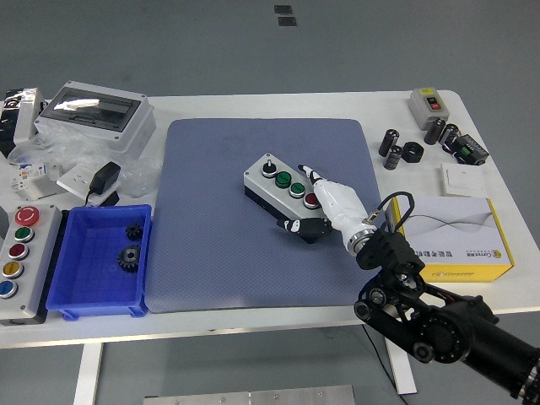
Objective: Pick up the button,place it on the desk,press the button,press the button
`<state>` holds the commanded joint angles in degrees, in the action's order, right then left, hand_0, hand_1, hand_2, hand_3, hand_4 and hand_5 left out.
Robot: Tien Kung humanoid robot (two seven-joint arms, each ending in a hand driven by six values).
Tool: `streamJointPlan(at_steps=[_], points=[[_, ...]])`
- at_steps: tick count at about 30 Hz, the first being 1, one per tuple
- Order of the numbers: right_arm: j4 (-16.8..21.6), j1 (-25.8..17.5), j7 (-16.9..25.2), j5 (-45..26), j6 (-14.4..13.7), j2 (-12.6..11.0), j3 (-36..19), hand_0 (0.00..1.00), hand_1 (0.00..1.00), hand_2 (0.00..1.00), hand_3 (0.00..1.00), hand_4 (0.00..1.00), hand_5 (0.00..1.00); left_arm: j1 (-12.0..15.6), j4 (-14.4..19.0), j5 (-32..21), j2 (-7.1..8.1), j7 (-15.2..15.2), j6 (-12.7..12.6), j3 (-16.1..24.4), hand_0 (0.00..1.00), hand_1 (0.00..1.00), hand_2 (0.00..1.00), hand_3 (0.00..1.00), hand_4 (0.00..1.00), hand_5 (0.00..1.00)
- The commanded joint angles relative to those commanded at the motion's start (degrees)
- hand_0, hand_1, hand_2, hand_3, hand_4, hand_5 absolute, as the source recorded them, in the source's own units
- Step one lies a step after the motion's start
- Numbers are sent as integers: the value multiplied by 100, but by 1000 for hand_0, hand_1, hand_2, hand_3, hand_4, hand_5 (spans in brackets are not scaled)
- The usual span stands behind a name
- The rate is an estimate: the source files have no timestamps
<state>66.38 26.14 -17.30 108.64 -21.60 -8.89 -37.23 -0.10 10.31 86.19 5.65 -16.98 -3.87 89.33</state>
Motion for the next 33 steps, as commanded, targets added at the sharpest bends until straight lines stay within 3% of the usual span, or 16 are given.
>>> streamJointPlan(at_steps=[9, 10, 15, 16, 21, 22, 26, 27, 31, 33], points=[[-140, 15, -4, 27, -87, 16, 112, 316, 486, 661, 972, 933, 326, -1, 0, -43, 1, 35, 8, -51, 627, 621, 557, 605, 680, 199], [-146, 16, -17, 48, -97, 17, 121, 222, 386, 512, 864, 718, 157, -2, 0, -48, 1, 38, 8, -56, 627, 621, 556, 606, 681, 200], [-157, 15, -112, 237, -164, 22, 171, 222, 386, 512, 864, 718, 157, -8, 0, -83, 1, 74, 12, -95, 627, 621, 556, 606, 681, 200], [-156, 14, -126, 273, -175, 23, 181, 195, 342, 455, 818, 530, 169, -9, 0, -88, 2, 81, 13, -102, 629, 621, 557, 602, 681, 198], [-132, 1, -150, 448, -295, 25, 219, 195, 342, 455, 818, 530, 169, -9, 0, -119, 1, 108, 15, -129, 629, 621, 557, 602, 681, 198], [-124, -2, -141, 471, -322, 25, 215, 169, 328, 430, 744, 376, 67, -9, 0, -124, 0, 111, 16, -134, 628, 621, 556, 603, 680, 194], [-104, -9, -67, 482, -415, 22, 184, 169, 328, 430, 744, 376, 67, -4, 0, -142, -2, 121, 15, -146, 628, 621, 556, 603, 680, 194], [-92, -13, -18, 469, -441, 16, 167, 139, 285, 395, 523, 32, 2, -4, 0, -150, -3, 125, 15, -153, 628, 621, 557, 604, 680, 189], [79, -46, 312, 322, -454, -78, 63, 139, 285, 395, 523, 32, 2, -4, 0, -172, -8, 140, 16, -169, 628, 621, 557, 604, 680, 189], [306, -80, 579, 139, -306, -238, -5, 139, 285, 395, 523, 32, 2, -3, 0, -186, -12, 146, 15, -175, 628, 621, 557, 604, 680, 189]])
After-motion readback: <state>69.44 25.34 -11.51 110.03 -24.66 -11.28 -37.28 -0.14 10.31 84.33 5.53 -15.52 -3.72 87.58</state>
